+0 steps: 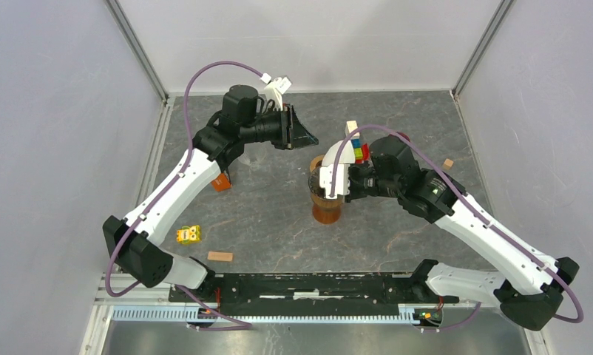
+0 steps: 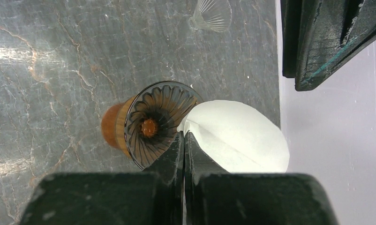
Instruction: Place the coffee filter in the dripper
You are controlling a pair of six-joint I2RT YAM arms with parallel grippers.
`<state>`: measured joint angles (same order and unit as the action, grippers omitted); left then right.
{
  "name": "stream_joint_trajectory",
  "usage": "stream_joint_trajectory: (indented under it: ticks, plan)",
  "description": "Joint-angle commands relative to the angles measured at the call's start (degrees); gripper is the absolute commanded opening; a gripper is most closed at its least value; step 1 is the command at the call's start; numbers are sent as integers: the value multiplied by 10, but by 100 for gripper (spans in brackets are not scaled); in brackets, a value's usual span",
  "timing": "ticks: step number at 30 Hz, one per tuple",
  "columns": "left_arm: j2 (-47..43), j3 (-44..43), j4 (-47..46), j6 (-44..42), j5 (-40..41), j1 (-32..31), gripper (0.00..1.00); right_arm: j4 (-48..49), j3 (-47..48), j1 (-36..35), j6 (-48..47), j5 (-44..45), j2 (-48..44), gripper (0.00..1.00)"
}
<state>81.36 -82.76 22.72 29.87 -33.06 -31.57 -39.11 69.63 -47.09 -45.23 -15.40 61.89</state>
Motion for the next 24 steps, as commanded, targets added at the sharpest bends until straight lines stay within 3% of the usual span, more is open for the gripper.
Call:
stream_joint_trajectory:
  ticks: [1, 12, 24]
  plan:
    - [-16, -22, -1, -52, -1, 2, 39, -2, -9, 4, 14, -30, -18, 0]
    - [-13, -18, -4, -78, -23, -5, 39, -46, -17, 4, 0, -69, 5, 0]
    - [7, -8, 43, -175, 38, -59, 46, -28, -40, 4, -9, -33, 21, 0]
